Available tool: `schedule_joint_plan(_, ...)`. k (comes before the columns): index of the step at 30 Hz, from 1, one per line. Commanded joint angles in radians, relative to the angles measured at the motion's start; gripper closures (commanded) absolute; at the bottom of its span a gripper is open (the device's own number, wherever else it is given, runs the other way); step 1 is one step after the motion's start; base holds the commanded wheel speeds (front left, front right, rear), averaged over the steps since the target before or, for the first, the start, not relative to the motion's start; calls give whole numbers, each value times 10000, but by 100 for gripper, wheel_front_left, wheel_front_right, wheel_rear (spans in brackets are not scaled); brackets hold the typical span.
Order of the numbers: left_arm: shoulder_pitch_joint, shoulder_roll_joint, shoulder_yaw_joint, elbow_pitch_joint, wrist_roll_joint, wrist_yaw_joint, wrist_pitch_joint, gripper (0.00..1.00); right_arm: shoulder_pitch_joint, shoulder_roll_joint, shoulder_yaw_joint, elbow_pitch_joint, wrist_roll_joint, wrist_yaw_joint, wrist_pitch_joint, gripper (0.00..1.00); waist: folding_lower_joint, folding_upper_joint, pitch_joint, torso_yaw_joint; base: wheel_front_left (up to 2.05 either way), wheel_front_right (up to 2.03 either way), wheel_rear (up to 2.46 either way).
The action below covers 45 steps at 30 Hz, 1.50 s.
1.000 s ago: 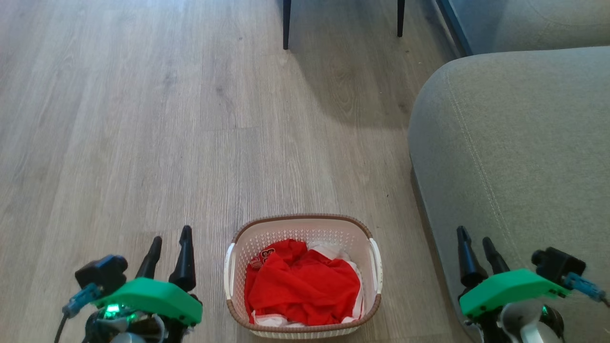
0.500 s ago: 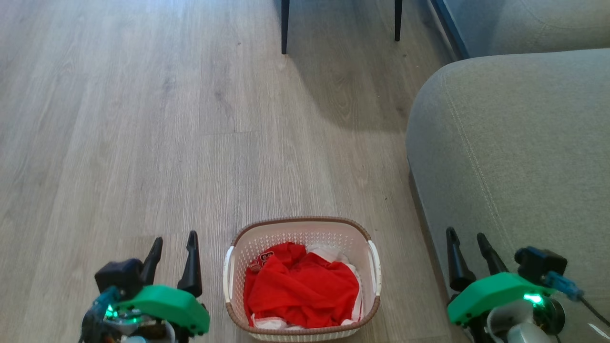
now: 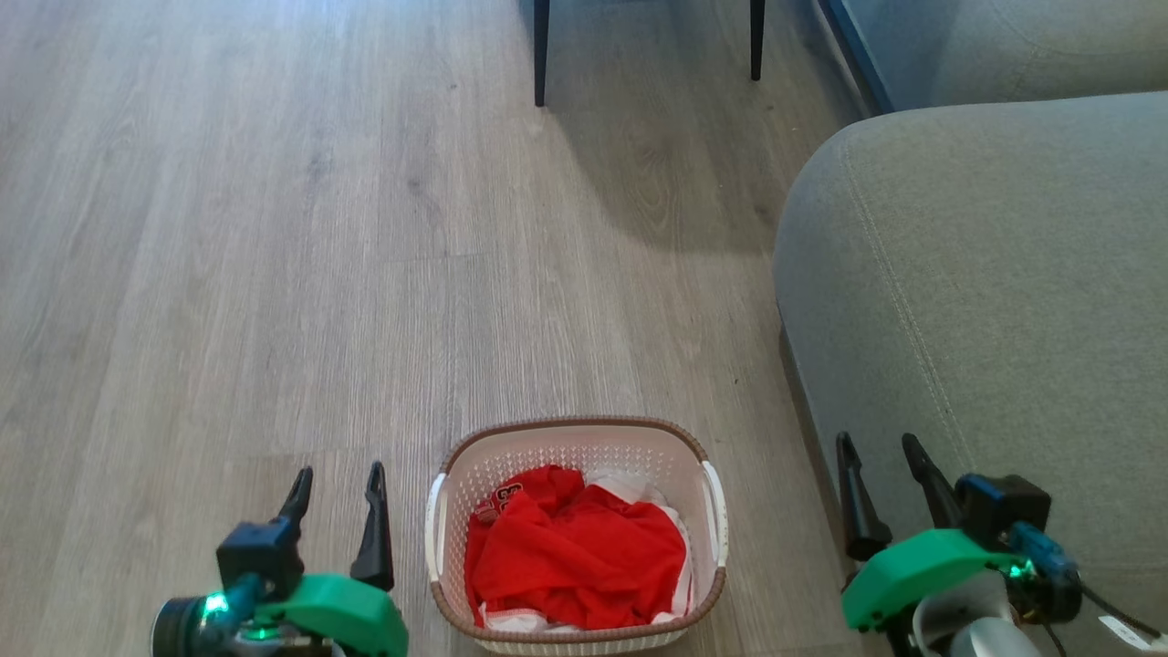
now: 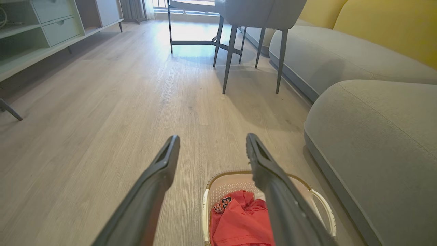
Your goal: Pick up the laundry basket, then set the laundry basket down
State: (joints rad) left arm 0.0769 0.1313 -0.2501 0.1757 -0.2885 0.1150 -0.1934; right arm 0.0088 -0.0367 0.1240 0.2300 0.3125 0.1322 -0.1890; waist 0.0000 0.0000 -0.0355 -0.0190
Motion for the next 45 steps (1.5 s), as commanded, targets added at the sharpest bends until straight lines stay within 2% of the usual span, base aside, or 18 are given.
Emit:
schedule_joint_plan(1, -317, 209, 212, -390, 271, 47, -139, 0, -166, -112, 226, -407, -275, -13, -182, 0, 0, 0, 3, 0, 0, 0, 0)
schedule_joint_plan(20, -27, 116, 215, -427, 2406, 181, -684, 0, -137, -135, 617, -481, -2612, -15, -728, 0, 0, 0, 2, -48, 0, 0, 0)
schedule_joint_plan(45, -14, -99, 518, -305, 2564, -92, -684, 0, -167, -135, 546, -381, -2547, -15, -728, 0, 0, 0, 126, -43, 0, 0, 0)
